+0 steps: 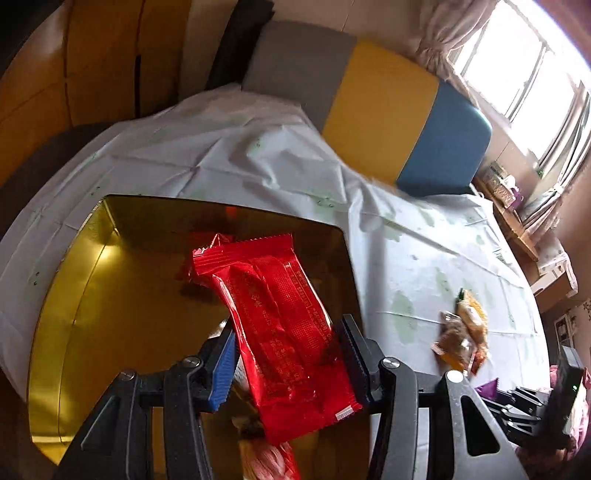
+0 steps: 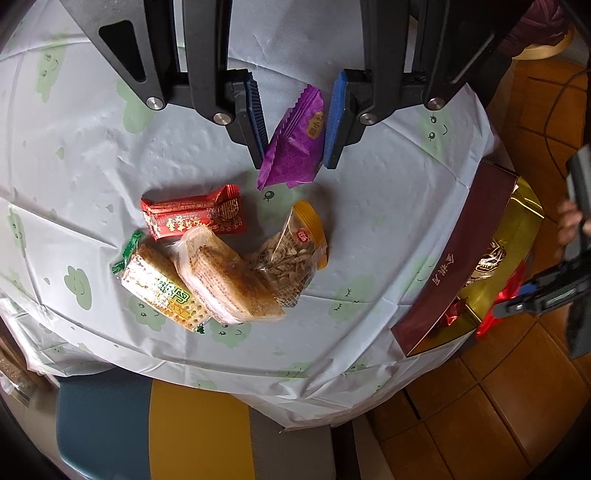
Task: Organize snacks
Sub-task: 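Carry the red packet into the gold tray and release it with left tool while right holds purple packet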
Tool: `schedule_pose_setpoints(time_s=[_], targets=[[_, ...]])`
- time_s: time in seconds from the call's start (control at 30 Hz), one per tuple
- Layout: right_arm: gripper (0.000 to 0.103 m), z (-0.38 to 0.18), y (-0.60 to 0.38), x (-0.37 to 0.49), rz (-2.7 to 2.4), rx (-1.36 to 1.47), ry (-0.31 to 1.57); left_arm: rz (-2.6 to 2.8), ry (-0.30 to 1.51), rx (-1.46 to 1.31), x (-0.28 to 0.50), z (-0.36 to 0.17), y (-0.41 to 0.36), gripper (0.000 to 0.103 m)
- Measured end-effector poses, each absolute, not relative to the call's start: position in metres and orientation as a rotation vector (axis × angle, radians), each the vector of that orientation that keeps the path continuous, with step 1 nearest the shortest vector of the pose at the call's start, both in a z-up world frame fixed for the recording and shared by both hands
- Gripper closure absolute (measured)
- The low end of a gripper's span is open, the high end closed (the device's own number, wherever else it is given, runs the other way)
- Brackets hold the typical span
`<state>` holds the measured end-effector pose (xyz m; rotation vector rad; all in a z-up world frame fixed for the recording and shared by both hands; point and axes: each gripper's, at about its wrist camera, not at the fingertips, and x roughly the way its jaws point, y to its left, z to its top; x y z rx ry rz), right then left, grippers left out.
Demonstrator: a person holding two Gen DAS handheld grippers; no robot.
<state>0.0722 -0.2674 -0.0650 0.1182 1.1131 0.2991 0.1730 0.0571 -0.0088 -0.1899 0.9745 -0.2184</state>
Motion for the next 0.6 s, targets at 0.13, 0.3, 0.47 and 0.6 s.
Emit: schedule_pose_setpoints(time_s=[0.13,0.3,0.47,0.6], targets=[[0.072,-0.066,-0.267,0.072,0.300,0.115,1.112,-0.206,1.009,-0.197,0.195,-0.020,0.059,0.050],[0.072,-0.066,-0.267,0.072,0.301,0.113,1.112,-0.175,1.045,-0.180,0.214,-0.034,0.056,0.050],[0.072,-0.066,-0.267,0.072,0.302,0.102,1.110,-0.123,1.015,-0.220,0.199,-0.030,0.070,0.050],[0.072,-0.066,-0.267,0.072,0.301,0.094,1.108,-0.060,0.963,-0.150,0.169,-0.020,0.072,0.050]])
